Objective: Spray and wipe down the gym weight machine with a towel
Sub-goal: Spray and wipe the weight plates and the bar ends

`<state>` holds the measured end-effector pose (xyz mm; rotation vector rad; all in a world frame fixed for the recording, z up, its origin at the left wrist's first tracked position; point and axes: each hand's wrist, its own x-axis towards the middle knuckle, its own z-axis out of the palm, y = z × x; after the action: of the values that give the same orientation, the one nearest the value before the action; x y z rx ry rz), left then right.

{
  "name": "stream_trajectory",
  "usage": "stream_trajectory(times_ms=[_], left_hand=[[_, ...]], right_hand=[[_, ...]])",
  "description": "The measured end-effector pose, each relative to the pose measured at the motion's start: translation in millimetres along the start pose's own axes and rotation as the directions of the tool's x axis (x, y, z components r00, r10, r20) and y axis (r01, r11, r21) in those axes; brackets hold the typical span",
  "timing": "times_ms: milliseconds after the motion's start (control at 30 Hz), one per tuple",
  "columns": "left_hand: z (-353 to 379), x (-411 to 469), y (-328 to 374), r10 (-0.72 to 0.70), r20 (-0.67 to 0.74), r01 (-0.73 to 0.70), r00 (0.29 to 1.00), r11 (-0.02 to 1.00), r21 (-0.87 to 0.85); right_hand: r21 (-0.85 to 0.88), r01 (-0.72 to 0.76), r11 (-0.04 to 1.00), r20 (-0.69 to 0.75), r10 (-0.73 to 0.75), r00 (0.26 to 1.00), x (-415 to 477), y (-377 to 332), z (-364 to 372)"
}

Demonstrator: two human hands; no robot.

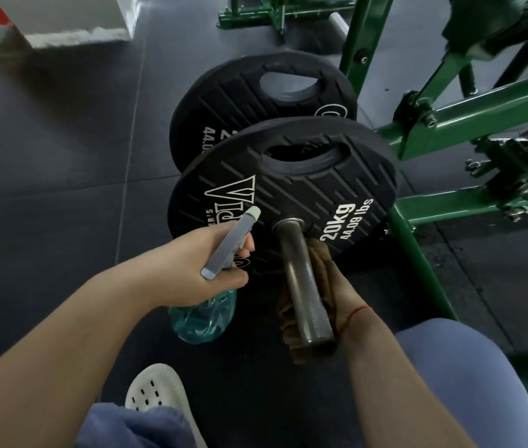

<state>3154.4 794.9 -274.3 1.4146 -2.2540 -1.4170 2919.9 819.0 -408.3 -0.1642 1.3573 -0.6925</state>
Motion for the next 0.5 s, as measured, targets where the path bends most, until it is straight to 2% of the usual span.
stream_trajectory(times_ms=[33, 100, 133, 200, 233, 300, 367, 433, 500], left_hand=[[0.3, 1.2, 2.4, 0.004, -0.008, -0.004, 1.0, 1.0, -0.001], [-0.4, 1.5, 4.7, 0.004, -0.042, -0.005, 0.999, 1.0, -0.006], [-0.9, 1.5, 5.1, 0.0, -0.062, -0.001, 0.998, 1.0, -0.015], [-3.1, 0.1, 4.1, -0.014, -0.099, 0.011, 0.995, 1.0, -0.029], [-5.1, -0.8, 4.0, -0.017, -0.12, 0.014, 0.993, 0.999, -0.034], [-10.1, -3.1, 5.8, -0.019, -0.157, 0.009, 0.987, 0.998, -0.06], [-17.1, -6.0, 7.0, -0.02, -0.212, 0.002, 0.977, 0.996, -0.089], [-25.3, -8.7, 8.4, -0.032, -0.262, 0.004, 0.965, 0.994, -0.108], [-32.9, -9.5, 10.0, -0.036, -0.289, 0.003, 0.957, 0.993, -0.114]], right_hand=[[-0.032, 0.052, 0.998, -0.091, -0.054, 0.994, -0.9, -3.9, -0.3], [-0.313, 0.127, 0.941, -0.242, -0.208, 0.948, -11.0, -9.7, 1.5], [-0.472, 0.155, 0.868, -0.281, -0.315, 0.907, -12.6, -8.8, 0.5], [-0.696, 0.212, 0.686, -0.268, -0.522, 0.81, -16.3, -3.4, 1.1], [-0.8, 0.227, 0.555, -0.227, -0.631, 0.742, -21.5, 0.4, 7.8], [-0.956, 0.18, 0.23, -0.08, -0.798, 0.597, -24.2, 7.5, 22.8], [-0.989, 0.117, -0.095, 0.139, -0.878, 0.459, -15.5, 12.2, 35.4], [-0.955, 0.098, -0.279, 0.294, -0.862, 0.413, -6.8, 5.6, 43.0], [-0.917, 0.11, -0.383, 0.39, -0.809, 0.44, 2.7, -5.3, 43.8]])
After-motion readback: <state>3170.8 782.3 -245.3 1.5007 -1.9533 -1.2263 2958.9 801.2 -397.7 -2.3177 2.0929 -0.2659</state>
